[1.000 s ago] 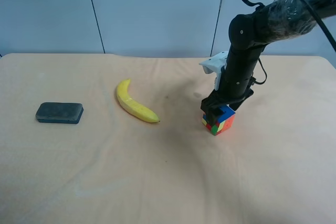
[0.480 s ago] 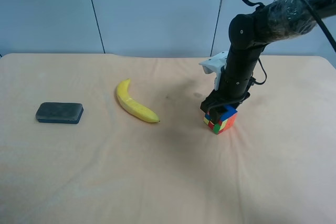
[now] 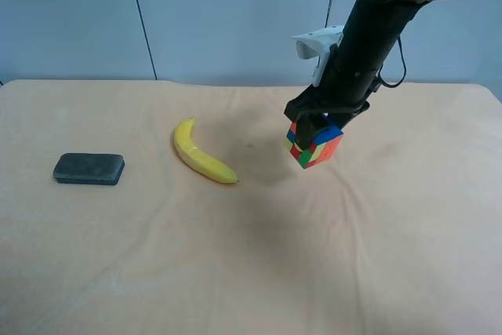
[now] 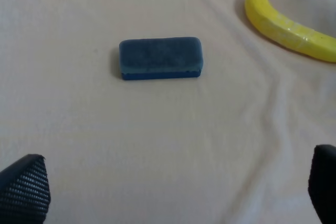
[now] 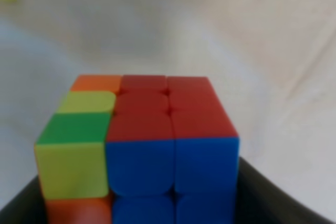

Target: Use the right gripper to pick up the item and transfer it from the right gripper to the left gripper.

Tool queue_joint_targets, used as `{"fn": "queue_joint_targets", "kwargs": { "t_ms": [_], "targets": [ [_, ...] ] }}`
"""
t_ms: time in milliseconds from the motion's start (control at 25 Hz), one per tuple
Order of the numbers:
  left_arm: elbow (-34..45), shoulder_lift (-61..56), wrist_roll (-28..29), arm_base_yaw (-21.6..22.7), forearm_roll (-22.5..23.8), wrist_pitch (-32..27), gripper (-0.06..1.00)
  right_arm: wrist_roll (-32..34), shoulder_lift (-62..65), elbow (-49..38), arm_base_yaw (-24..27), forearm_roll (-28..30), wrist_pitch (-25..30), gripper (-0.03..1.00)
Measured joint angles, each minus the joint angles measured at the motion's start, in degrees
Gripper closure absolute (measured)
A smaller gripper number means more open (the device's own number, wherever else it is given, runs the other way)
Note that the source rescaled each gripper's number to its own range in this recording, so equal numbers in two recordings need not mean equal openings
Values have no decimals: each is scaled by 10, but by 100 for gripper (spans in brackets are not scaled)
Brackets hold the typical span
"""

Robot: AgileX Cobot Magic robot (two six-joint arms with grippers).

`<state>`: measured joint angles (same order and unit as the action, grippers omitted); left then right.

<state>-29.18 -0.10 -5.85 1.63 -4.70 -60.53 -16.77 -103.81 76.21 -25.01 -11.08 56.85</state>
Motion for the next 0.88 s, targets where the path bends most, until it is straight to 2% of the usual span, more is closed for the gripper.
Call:
{"fn": "queue_joint_targets", "kwargs": {
  "t_ms": [360, 720, 880],
  "targets": [
    [0, 0, 0, 0, 0, 0, -6, -28, 38, 0, -51, -93, 36, 97],
    [0, 0, 0, 0, 0, 0, -6, -75, 67, 0, -54, -176, 43, 97],
    [0, 0, 0, 0, 0, 0, -6, -109, 68, 0, -55, -231, 48, 97]
  ]
}}
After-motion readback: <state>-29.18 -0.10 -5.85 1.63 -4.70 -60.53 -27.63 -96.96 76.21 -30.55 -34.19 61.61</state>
